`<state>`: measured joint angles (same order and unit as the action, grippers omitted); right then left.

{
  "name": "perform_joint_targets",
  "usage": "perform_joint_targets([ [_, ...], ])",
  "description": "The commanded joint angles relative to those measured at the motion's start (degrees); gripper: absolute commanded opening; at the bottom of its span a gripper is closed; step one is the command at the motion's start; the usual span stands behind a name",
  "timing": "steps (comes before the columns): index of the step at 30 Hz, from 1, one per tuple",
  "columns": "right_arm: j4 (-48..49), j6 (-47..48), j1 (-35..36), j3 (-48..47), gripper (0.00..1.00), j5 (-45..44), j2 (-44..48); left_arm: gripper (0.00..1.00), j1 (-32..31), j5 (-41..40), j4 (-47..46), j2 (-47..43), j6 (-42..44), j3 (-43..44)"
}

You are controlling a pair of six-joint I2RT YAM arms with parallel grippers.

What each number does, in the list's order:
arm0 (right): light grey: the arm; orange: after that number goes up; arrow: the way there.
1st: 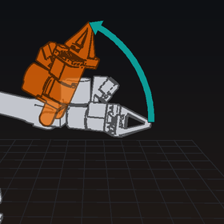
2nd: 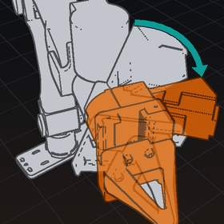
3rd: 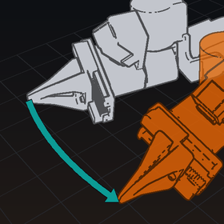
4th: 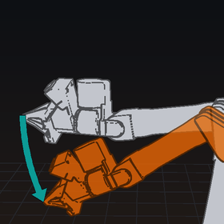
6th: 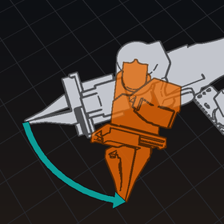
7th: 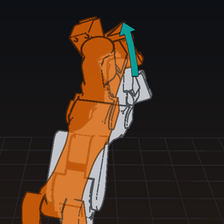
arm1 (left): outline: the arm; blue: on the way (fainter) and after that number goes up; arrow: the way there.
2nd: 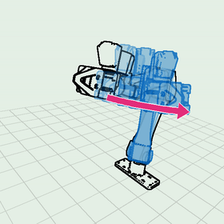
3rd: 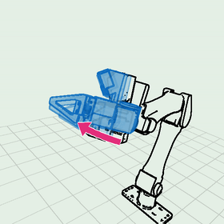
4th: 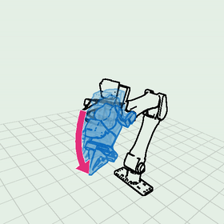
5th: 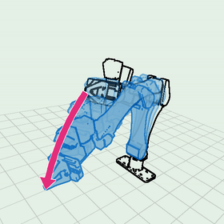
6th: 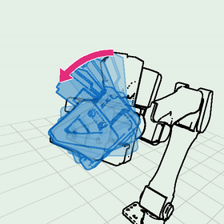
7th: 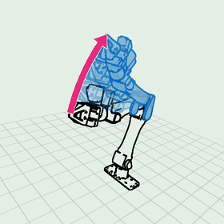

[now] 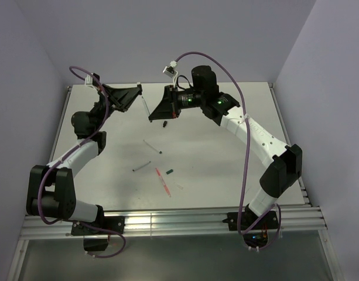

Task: Insert the pens into the pen caps

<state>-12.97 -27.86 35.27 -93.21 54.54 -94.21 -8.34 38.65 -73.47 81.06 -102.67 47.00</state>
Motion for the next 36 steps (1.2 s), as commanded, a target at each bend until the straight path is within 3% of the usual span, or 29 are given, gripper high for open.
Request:
perform_joint_targets([
  [1, 2.3, -0.4, -0.1, -0.9, 0.00, 1.3, 0.8, 0.00, 0.0, -0.5, -19.3, -1.2, 0.6, 1.7],
  [36, 5.7, -3.7, -1.9, 1.2, 0.00, 2.8, 1.7, 0.00, -1.3, -0.1, -20.1, -1.0, 1.9, 0.8],
])
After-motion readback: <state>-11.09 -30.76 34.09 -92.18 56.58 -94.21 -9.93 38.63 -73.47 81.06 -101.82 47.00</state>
